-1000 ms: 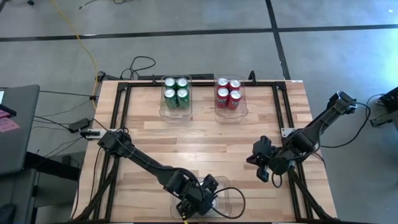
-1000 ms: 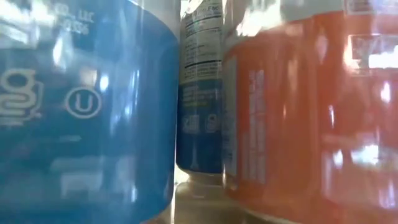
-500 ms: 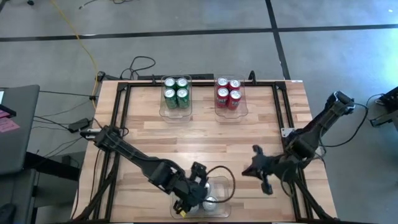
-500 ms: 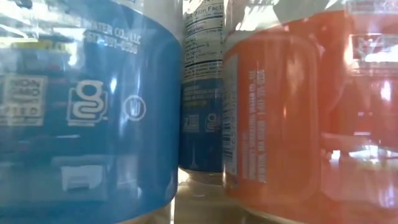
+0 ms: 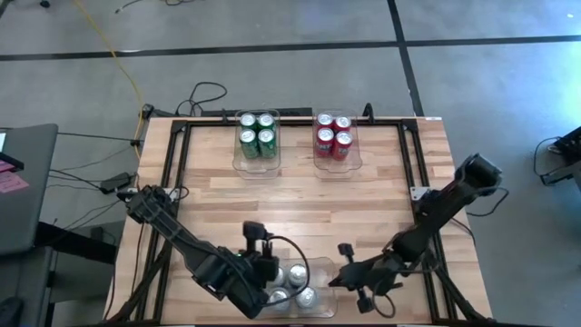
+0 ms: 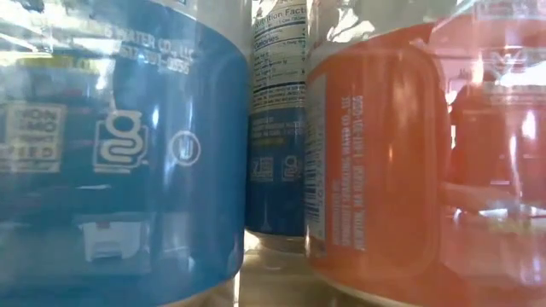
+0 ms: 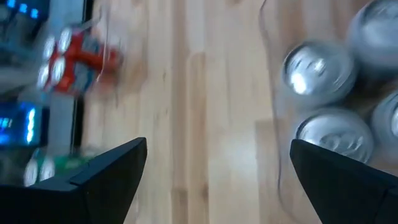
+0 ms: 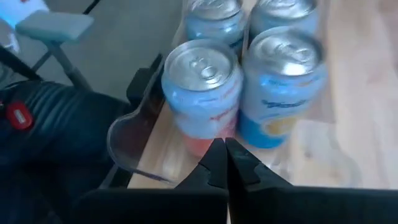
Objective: Sort soda cans
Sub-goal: Put the orange soda can into the bottom transparent bin, then adjust the transparent bins
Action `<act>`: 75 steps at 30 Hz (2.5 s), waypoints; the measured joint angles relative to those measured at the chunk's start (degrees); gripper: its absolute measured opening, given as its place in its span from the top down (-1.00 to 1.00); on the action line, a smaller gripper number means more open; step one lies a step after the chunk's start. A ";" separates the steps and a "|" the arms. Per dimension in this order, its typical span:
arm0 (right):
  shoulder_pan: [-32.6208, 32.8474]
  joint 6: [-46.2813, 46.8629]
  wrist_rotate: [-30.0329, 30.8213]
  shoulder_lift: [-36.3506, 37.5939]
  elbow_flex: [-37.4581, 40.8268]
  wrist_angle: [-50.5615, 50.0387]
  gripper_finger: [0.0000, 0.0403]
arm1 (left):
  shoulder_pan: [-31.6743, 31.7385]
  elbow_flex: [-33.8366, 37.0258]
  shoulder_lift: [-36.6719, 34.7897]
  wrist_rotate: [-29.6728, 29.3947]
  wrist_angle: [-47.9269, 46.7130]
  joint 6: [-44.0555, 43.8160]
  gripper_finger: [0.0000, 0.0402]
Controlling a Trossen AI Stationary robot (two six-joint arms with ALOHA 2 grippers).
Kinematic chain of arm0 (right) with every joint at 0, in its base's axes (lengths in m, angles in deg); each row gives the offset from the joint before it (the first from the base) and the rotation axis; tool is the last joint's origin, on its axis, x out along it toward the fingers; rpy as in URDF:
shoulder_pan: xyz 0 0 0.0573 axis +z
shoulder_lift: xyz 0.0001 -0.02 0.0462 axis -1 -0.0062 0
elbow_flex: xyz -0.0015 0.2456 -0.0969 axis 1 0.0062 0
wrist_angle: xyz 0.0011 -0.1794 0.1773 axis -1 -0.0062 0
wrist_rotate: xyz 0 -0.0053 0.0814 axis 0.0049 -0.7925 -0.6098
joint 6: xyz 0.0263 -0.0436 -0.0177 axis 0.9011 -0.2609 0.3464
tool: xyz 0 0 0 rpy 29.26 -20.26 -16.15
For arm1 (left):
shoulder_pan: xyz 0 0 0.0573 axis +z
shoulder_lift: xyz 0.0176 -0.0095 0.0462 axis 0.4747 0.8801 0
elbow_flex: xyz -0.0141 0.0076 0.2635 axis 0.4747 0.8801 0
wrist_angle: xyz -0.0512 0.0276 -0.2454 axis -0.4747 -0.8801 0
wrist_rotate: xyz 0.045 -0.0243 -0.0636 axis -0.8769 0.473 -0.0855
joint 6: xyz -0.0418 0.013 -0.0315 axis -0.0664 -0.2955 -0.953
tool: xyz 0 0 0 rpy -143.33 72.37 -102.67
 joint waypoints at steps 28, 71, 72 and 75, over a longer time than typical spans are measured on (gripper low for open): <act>-7.30 -11.24 -10.43 -9.33 -8.26 -2.95 0.98 | -1.35 11.02 0.01 -7.51 -3.73 -15.01 -0.95; -11.96 3.60 20.32 23.51 -3.66 -36.31 0.96 | 24.85 -1.43 -5.70 4.63 20.64 21.97 0.56; -13.35 3.62 20.34 24.19 -3.33 -36.55 0.96 | 26.07 -1.43 -6.27 7.19 21.06 22.71 0.61; -17.16 3.62 20.28 25.76 -3.08 -37.54 0.96 | 29.21 -1.50 -7.51 11.50 21.61 24.80 0.77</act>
